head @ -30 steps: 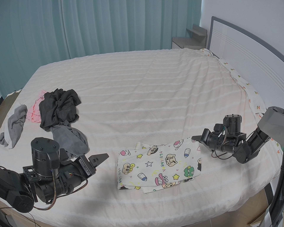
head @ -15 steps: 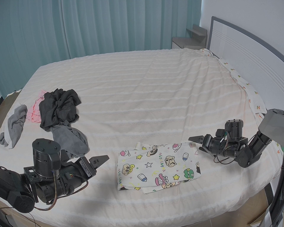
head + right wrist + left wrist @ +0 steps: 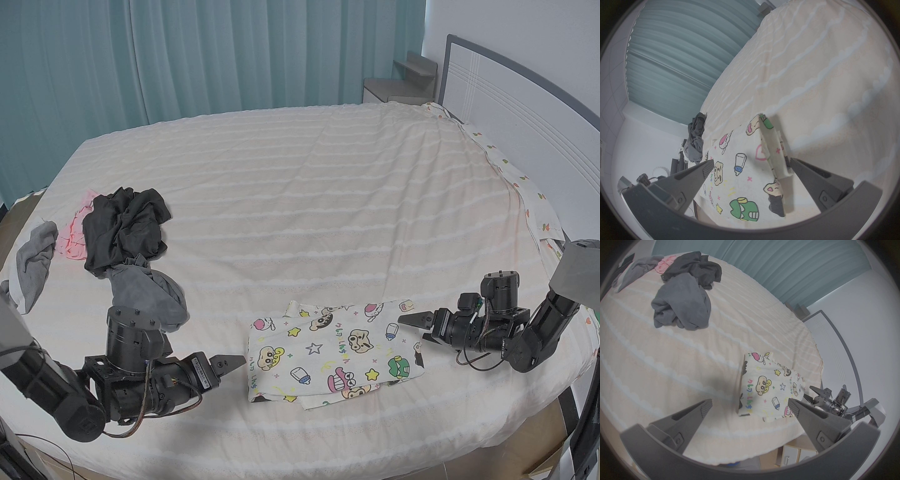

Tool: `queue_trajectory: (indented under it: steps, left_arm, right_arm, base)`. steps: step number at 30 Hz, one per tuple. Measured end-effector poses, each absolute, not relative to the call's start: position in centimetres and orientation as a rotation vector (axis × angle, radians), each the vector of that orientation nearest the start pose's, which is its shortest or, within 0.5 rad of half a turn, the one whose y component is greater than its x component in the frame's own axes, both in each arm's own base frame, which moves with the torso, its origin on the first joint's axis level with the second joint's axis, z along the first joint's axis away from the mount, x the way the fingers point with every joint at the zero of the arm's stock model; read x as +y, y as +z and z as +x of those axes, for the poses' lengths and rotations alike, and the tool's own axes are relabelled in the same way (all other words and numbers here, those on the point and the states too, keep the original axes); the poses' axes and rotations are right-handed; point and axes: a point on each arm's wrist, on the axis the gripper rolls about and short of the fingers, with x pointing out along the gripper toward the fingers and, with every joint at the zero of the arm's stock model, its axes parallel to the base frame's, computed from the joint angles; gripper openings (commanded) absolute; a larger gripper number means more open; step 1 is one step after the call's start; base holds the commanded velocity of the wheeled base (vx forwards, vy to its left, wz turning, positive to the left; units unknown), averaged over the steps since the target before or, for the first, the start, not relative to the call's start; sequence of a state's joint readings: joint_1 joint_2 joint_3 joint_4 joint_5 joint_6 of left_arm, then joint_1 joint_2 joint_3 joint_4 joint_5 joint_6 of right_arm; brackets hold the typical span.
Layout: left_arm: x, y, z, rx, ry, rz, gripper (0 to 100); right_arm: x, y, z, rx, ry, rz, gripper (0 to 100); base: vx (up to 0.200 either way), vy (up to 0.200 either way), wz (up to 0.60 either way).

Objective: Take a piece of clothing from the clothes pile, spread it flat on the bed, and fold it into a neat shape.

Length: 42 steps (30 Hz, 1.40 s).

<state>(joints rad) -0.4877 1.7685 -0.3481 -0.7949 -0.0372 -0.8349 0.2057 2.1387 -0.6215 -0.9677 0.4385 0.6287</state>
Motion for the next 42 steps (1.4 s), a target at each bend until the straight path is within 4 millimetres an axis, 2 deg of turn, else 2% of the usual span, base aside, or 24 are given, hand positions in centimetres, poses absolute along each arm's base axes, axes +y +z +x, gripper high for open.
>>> queue_trajectory:
  steps: [10,17,22,28,36,37,38,42]
  left_arm:
    - [-12.3,3.1,25.6,0.676,-0.305,-0.594,100]
    - [-13.4,0.7,28.0,0.686,-0.357,-0.584,100]
    - [-14.1,0.1,29.2,0.684,-0.386,-0.598,100]
    - [-15.6,0.0,29.3,0.708,-0.436,-0.648,100]
    - [-16.4,0.1,29.4,0.703,-0.460,-0.650,100]
    - [-16.5,0.1,29.5,0.703,-0.460,-0.653,0]
    - [-16.5,0.1,29.5,0.705,-0.459,-0.660,0]
    - [-16.6,0.1,29.5,0.709,-0.455,-0.678,0]
  right_arm:
    - [9.2,2.1,32.1,0.765,0.493,0.647,100]
    - [9.9,1.3,32.6,0.781,0.514,0.646,100]
    - [10.0,1.1,32.7,0.789,0.527,0.649,100]
    - [10.6,0.9,32.8,0.797,0.550,0.649,100]
    - [11.2,0.6,32.8,0.793,0.570,0.643,100]
    - [11.3,0.6,32.8,0.795,0.572,0.641,100]
    - [11.4,0.6,32.8,0.795,0.576,0.639,0]
    - [11.6,0.4,32.8,0.798,0.579,0.640,0]
  base:
    - [0.000,0.000,0.00]
    - [0.000,0.000,0.00]
    - [0.000,0.000,0.00]
    - [0.000,0.000,0.00]
    - [0.000,0.000,0.00]
    - [0.000,0.000,0.00]
    - [0.000,0.000,0.00]
    - [0.000,0.000,0.00]
